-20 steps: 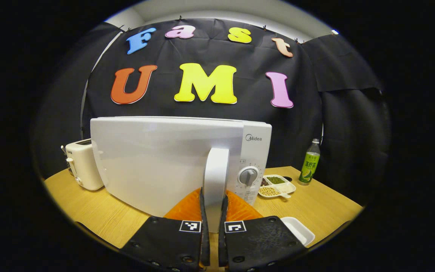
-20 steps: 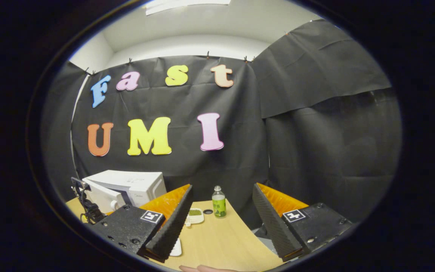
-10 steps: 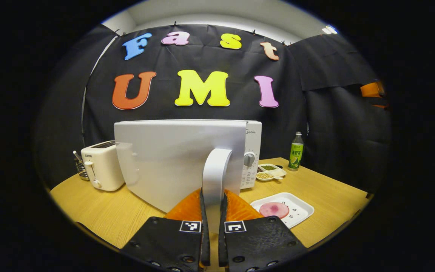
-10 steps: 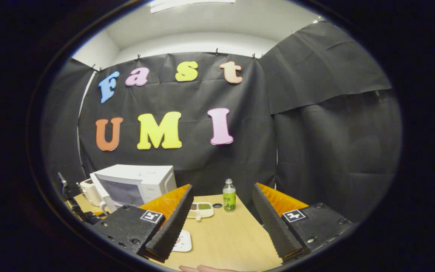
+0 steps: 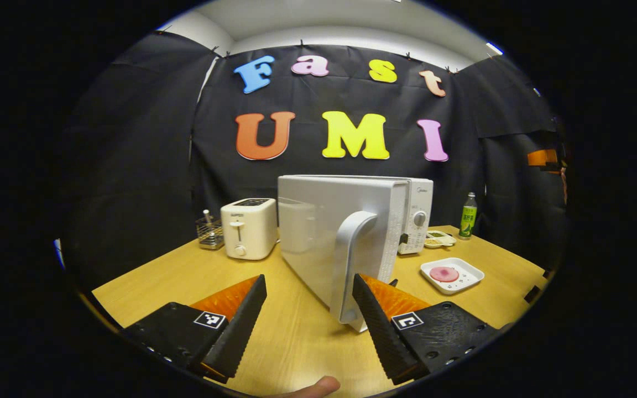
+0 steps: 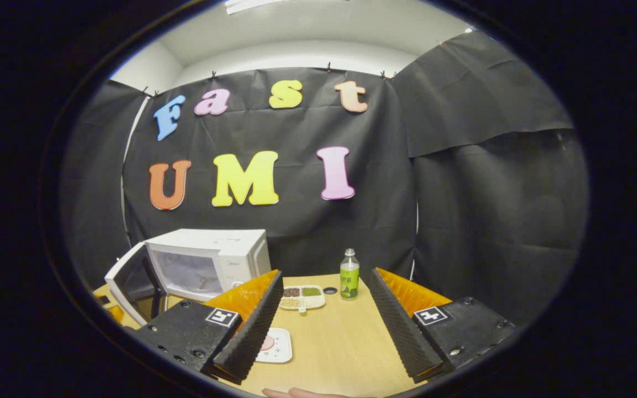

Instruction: Open the microwave oven with the left hand, put the food in, and close the microwave oven.

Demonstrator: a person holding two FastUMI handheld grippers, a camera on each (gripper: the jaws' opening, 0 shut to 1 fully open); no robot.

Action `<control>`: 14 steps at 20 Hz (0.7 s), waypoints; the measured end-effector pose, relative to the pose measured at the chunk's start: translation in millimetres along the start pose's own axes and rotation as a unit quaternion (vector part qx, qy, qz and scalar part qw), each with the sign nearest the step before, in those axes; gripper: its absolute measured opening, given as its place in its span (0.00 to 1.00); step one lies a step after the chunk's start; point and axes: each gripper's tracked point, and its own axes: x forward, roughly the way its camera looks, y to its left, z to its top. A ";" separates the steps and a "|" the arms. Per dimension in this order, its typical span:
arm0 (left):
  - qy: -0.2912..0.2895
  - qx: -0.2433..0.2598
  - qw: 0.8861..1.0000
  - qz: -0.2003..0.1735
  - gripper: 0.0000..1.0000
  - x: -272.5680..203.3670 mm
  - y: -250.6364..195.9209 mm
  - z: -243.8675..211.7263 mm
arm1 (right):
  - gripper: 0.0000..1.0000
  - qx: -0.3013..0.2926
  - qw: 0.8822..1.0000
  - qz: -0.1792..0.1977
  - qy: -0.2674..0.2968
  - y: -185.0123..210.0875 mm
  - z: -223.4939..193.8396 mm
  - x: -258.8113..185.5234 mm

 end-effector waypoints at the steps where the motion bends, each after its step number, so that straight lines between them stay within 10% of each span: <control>1: -0.001 0.003 1.000 0.021 0.94 -11.3 20.7 5.0 | 0.91 -0.004 1.000 0.002 0.010 3.2 -6.6 5.9; 14: -0.031 -0.007 0.997 0.064 0.94 -51.0 73.3 91.8 | 1.00 -0.081 0.984 0.065 0.144 44.4 -37.3 71.8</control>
